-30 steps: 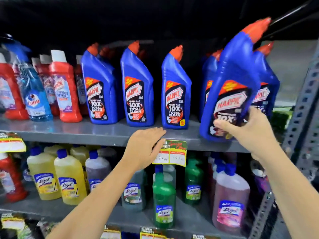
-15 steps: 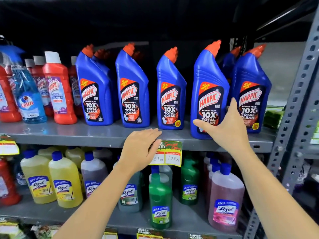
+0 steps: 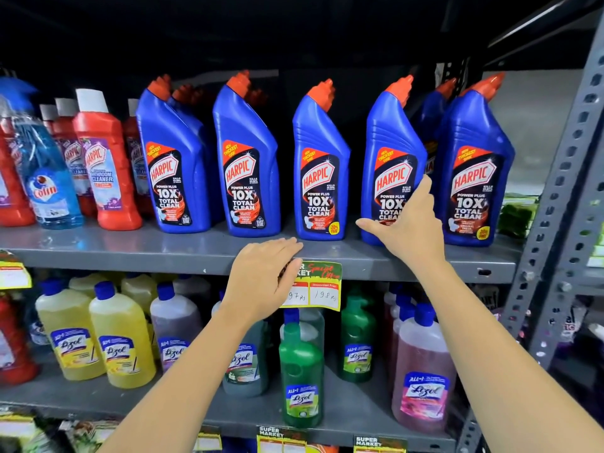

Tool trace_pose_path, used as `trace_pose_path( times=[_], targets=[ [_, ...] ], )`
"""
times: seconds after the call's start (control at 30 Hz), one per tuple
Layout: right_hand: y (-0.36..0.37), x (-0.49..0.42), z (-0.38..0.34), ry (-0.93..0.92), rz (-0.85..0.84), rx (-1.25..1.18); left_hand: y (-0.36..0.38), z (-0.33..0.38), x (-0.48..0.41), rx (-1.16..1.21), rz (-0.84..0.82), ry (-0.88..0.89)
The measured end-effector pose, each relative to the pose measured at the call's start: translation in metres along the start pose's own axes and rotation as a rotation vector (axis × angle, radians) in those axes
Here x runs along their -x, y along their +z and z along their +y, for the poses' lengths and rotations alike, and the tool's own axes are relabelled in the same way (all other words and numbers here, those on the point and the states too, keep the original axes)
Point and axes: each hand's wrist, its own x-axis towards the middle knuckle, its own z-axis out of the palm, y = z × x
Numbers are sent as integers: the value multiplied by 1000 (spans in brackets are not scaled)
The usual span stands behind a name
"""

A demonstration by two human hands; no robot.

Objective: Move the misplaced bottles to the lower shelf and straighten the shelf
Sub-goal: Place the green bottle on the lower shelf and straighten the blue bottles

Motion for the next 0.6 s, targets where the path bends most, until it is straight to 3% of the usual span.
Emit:
trace_pose_path(
  times=[0.23, 0.6],
  targets=[
    [1, -5, 7, -1, -34, -128, 2, 0, -1, -2, 9, -5],
    [2, -4, 9, -12, -11, -139, 2, 1, 0, -2, 54, 4]
  ],
)
